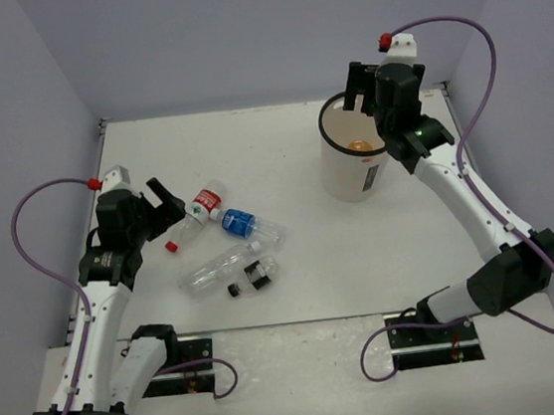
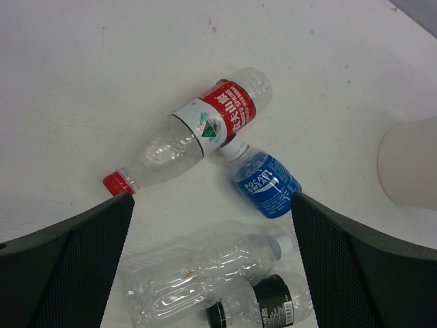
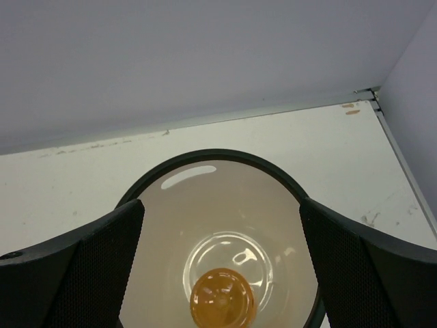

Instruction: Put the plastic bottles in the bin

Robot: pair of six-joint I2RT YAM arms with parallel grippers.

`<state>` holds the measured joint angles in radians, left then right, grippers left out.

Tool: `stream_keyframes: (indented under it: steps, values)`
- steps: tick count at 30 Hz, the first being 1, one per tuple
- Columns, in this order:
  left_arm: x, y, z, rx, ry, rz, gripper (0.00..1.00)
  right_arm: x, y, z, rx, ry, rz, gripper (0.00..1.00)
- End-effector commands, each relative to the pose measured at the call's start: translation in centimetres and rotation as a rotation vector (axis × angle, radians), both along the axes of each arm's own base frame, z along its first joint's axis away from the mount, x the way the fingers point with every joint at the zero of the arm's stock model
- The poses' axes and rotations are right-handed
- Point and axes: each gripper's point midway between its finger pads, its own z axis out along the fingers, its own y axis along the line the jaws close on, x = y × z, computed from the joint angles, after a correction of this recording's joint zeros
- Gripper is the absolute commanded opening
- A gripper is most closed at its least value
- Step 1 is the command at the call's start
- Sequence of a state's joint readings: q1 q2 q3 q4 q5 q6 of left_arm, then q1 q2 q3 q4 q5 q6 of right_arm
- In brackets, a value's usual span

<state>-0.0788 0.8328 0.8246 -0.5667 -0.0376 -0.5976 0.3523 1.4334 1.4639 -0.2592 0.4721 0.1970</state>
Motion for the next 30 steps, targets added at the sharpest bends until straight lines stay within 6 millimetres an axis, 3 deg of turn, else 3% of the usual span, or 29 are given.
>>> stream_keyframes:
  steps: [1,7,9,12,13,17,19,23,25,30]
  values:
    - [0.1,0.0,0.3,0.007,-0.007,-0.014,1.00,-1.9,0.2,4.2,0.030,-0.092,0.058,0.99]
    - [0.1,-0.1,0.1,0.002,-0.005,-0.015,1.00,-5.9,2.0,7.2,0.049,-0.188,0.249,0.99]
    - [0.2,-0.1,-0.1,-0.005,0.003,-0.008,1.00,-7.5,3.9,7.7,0.036,-0.182,0.392,0.99]
    - [0.2,-0.4,-0.8,-0.027,0.021,-0.010,1.00,-10.9,8.4,6.6,-0.058,-0.174,0.652,0.99]
    - [0.2,-0.4,-1.0,-0.029,0.026,-0.011,1.00,-11.5,9.0,6.6,-0.077,-0.182,0.683,0.99]
    - [0.3,-0.5,-1.6,-0.034,0.049,-0.007,1.00,-15.2,16.0,3.1,-0.215,-0.112,0.896,0.99]
    - [0.3,-0.5,-1.6,-0.042,0.056,-0.002,1.00,-15.9,18.2,1.5,-0.191,-0.040,0.952,0.99]
    - [0.0,-0.1,-1.4,-0.038,0.053,0.026,1.00,-16.1,22.4,-1.7,-0.198,0.023,1.033,0.99]
    - [-0.3,0.2,-1.4,-0.031,0.048,0.044,1.00,-15.3,24.8,-4.7,-0.228,0.098,1.052,0.99]
    - [-0.4,0.3,-1.5,-0.034,0.051,0.049,1.00,-14.3,29.1,-9.9,-0.242,0.224,1.136,0.99]
